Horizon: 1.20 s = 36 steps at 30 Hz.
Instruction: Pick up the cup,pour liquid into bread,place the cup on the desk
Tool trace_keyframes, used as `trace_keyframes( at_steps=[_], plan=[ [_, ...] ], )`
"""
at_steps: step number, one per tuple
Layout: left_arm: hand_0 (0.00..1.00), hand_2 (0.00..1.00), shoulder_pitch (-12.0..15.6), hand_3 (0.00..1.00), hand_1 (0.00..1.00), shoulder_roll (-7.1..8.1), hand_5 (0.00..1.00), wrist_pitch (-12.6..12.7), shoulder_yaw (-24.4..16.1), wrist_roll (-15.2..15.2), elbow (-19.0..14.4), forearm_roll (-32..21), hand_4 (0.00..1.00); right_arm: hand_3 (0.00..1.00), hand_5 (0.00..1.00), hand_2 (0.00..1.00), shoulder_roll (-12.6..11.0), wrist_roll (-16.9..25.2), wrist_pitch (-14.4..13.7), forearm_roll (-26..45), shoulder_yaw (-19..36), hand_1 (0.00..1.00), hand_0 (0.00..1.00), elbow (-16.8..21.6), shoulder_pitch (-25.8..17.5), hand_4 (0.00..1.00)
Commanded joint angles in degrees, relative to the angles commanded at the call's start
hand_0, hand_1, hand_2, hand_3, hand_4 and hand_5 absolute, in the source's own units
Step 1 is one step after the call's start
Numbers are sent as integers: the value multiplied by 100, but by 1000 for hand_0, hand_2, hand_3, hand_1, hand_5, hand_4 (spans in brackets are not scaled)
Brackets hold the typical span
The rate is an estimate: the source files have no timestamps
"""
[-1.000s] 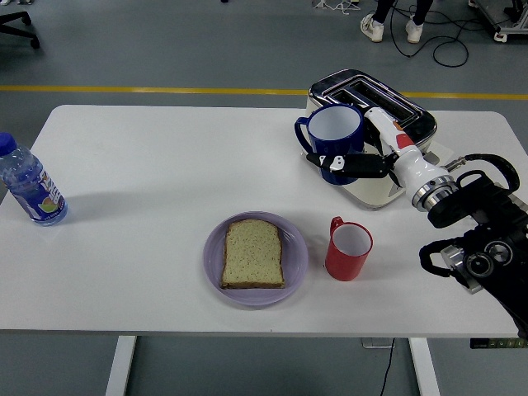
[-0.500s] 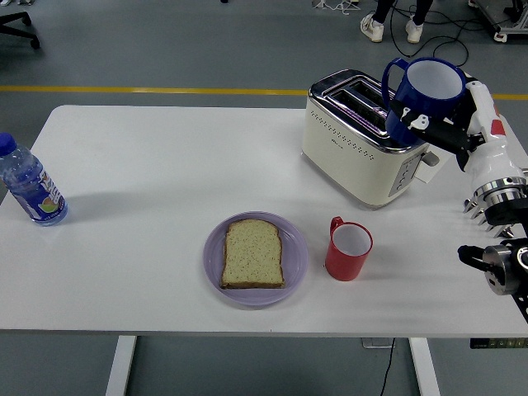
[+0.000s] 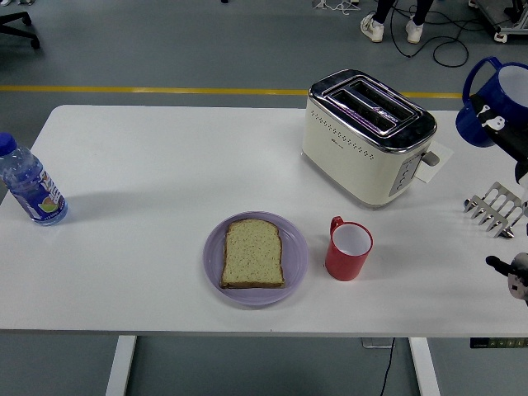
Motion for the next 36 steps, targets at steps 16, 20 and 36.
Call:
trace_keyframes(
  at_steps=[16, 20, 36],
  plan=[
    [633, 651, -19, 503, 641, -2, 861, -1, 8, 2, 0, 16, 239, 583, 2, 591, 322, 1123, 126, 259, 204, 453, 462, -1157, -278, 559],
    [633, 651, -19, 503, 641, -3, 861, 1, 6, 1, -1, 18, 239, 583, 2, 591, 389, 1277, 170, 196, 154, 453, 462, -1457, -309, 559],
    [633, 651, 32, 503, 641, -12, 862, -3, 95, 2, 5, -9, 240, 583, 2, 597, 554, 1787, 558, 197, -373, 461, 483, -2376, -541, 560]
  ],
)
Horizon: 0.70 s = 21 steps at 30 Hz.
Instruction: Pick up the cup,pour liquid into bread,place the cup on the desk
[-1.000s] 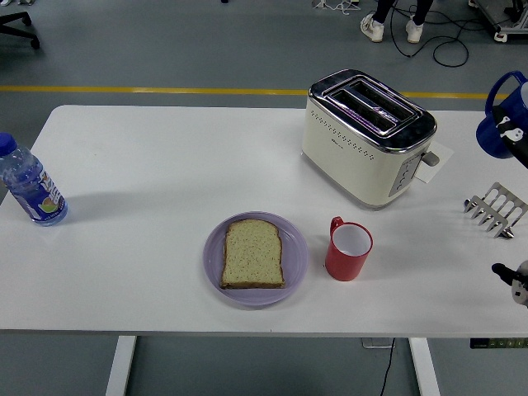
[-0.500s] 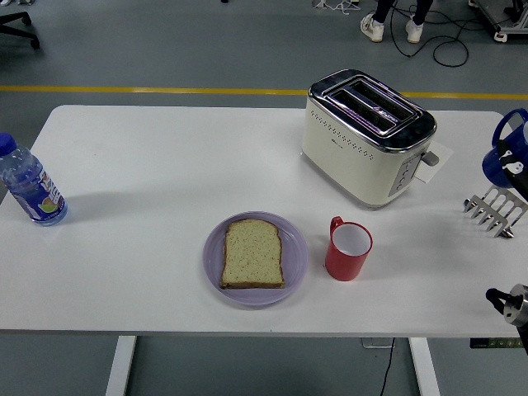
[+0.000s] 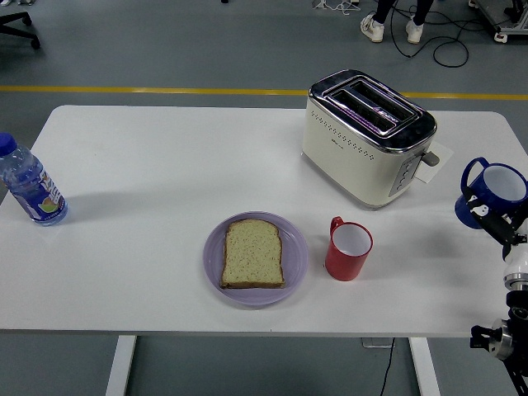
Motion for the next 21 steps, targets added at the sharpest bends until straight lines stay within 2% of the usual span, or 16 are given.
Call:
trace_keyframes(
  at_steps=[6, 14, 15, 21],
  plan=[
    [633, 651, 0, 503, 641, -2, 862, -1, 26, 1, 1, 0, 239, 584, 2, 600, 48, 169, 43, 95, -262, 465, 491, -186, -24, 570],
    [632, 651, -3, 503, 641, -4, 862, -1, 20, 1, 0, 11, 240, 595, 2, 603, 58, 138, 217, -23, -689, 468, 500, -472, 68, 596],
    [634, 651, -5, 503, 642, -4, 862, -1, 17, 1, -1, 12, 240, 614, 2, 607, 58, 141, 220, -12, -727, 477, 506, -500, 78, 641],
    [633, 650, -31, 503, 641, -2, 862, 0, -25, -1, -2, 15, 240, 619, 2, 607, 91, 159, 254, 29, -911, 475, 506, -776, 170, 643]
  ],
)
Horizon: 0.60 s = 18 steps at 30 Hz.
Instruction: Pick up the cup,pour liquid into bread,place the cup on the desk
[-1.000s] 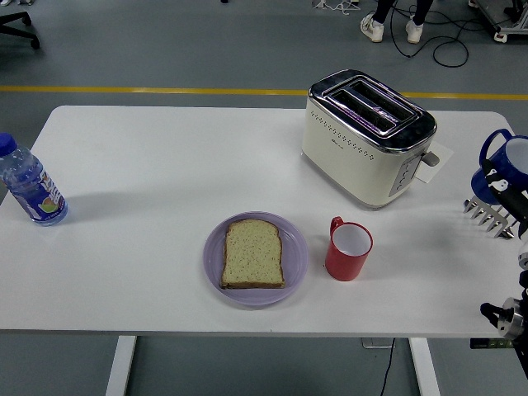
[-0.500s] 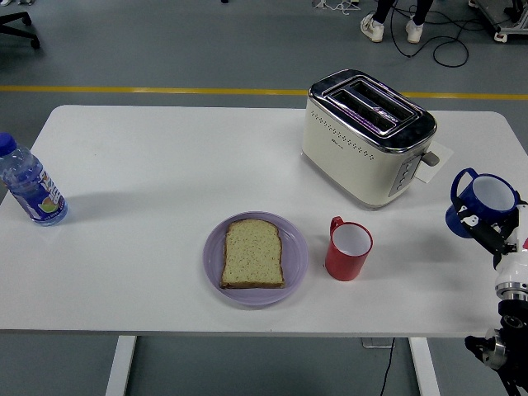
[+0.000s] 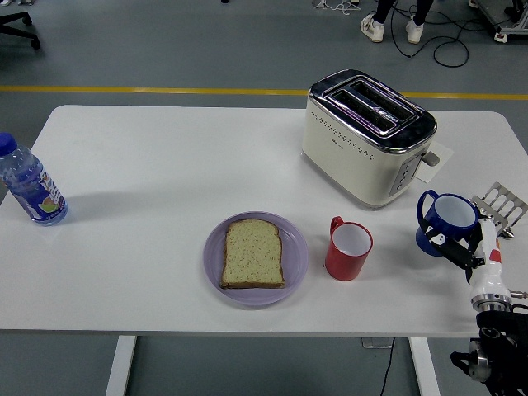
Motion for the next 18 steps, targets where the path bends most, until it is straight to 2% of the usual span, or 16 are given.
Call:
trace_keyframes(
  at_steps=[4, 11, 12, 17, 18],
  plan=[
    [633, 650, -14, 503, 641, 1, 862, -1, -18, 1, 0, -2, 240, 619, 2, 607, 27, 56, 4, 135, -102, 475, 506, -257, 96, 643],
    [633, 651, -24, 503, 641, -2, 861, 1, -36, 2, 2, 22, 239, 642, 7, 609, 86, 190, 8, 334, -360, 476, 506, -459, 185, 662],
    [633, 652, -24, 503, 641, -3, 862, 0, -37, 2, 2, 17, 240, 693, 21, 613, 97, 197, 8, 350, -394, 479, 511, -486, 198, 691],
    [633, 652, -22, 503, 641, -4, 862, 1, -39, 3, 1, 23, 240, 693, 21, 613, 122, 234, 4, 403, -493, 479, 511, -566, 236, 691],
    [633, 652, -21, 503, 641, -4, 862, 1, -39, 3, 1, 22, 239, 721, 61, 615, 125, 243, 4, 416, -504, 483, 516, -580, 242, 724]
  ],
)
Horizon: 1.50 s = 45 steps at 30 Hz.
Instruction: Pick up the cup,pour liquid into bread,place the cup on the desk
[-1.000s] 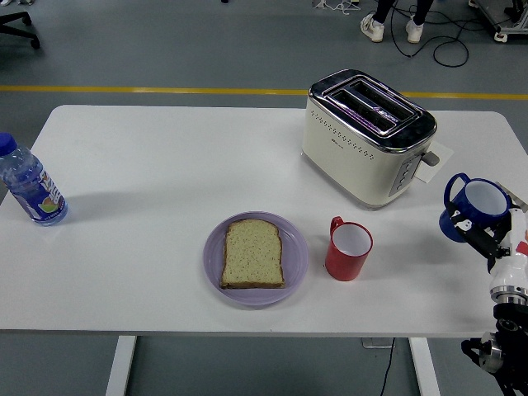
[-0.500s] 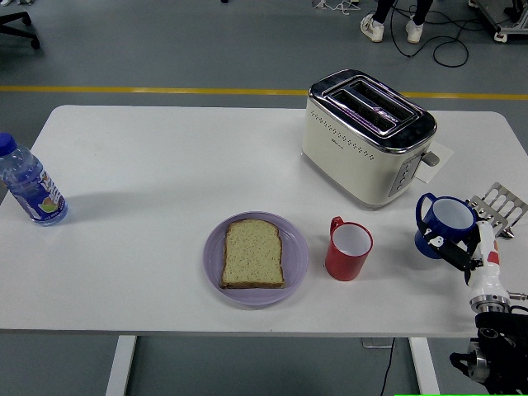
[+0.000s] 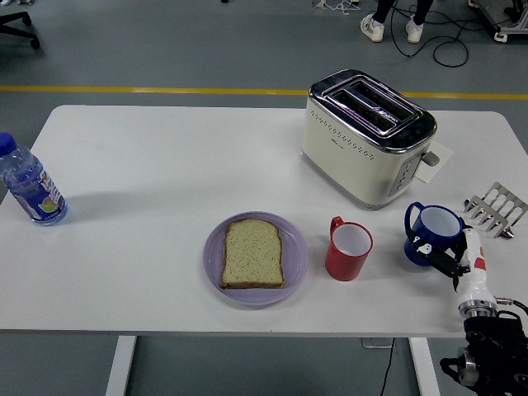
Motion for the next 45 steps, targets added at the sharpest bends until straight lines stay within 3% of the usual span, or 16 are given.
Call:
trace_keyframes(
  at_steps=[12, 29, 30, 45],
  plan=[
    [633, 651, -2, 503, 641, -1, 862, -1, 6, 0, -2, -6, 240, 770, 114, 646, 17, -29, 3, 11, -40, 500, 529, -148, 27, 781],
    [633, 652, -5, 503, 641, -3, 862, 0, 3, 1, -1, 2, 240, 787, 87, 655, 7, -57, -12, -74, -14, 502, 537, -207, -35, 779],
    [632, 651, -4, 503, 640, -3, 862, 0, 4, 1, -1, 0, 239, 822, 93, 684, 6, -66, -12, -87, -12, 521, 550, -213, -36, 814],
    [633, 651, 33, 503, 640, -11, 863, 0, 51, 2, -1, -19, 240, 895, 83, 734, -23, -127, -64, -297, 21, 541, 570, -299, -95, 855]
  ],
)
